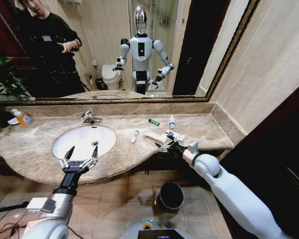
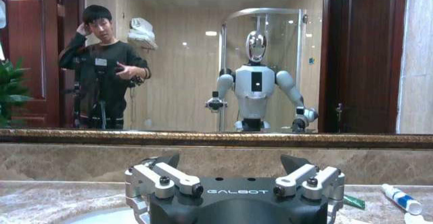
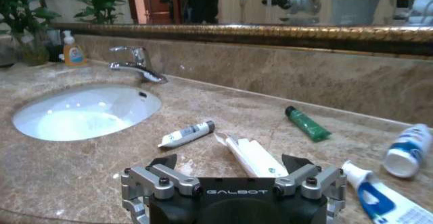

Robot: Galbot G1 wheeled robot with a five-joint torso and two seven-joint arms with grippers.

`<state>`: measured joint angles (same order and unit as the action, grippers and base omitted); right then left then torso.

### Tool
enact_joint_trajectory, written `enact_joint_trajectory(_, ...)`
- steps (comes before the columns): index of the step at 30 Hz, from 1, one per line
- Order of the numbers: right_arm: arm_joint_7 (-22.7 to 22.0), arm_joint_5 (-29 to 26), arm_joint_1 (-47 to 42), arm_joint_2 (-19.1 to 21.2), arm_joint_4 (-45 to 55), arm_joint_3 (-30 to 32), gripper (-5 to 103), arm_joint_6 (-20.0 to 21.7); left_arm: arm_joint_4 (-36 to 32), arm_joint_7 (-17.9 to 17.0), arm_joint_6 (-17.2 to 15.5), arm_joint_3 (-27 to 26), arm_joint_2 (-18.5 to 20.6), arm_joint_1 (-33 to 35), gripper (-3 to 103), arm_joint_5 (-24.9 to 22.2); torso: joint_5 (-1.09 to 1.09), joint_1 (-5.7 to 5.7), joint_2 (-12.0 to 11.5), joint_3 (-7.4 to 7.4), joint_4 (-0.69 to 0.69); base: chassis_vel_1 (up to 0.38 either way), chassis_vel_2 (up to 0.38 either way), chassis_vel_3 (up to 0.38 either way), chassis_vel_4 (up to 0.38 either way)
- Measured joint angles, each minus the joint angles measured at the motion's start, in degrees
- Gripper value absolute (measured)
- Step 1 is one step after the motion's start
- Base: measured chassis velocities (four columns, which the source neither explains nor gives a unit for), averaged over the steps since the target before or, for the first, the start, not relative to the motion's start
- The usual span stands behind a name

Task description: Pick up the trash from the sink and place it in the trash bin.

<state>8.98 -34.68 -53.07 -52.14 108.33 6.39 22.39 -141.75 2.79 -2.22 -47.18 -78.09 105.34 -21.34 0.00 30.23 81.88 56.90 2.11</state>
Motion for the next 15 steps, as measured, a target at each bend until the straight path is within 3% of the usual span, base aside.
enact_joint_trajectory(5,0.32,-0.12,4.72,-0.37,-4.16,-2.60,100,0.24,0.00,0.00,0.00,0.00,0.00,0.00,100,0.00,0.00,0.00,0.00,0.00,0.00,0.000,0.000,0.000,0.000)
enact_joint_trajectory(15,1.17,-2.65,8.28,-0.27,-9.67,-2.64,100,4.54,0.00,0.00,0.00,0.00,0.00,0.00,100,0.00,0.01,0.00,0.00,0.00,0.00,0.000,0.000,0.000,0.000)
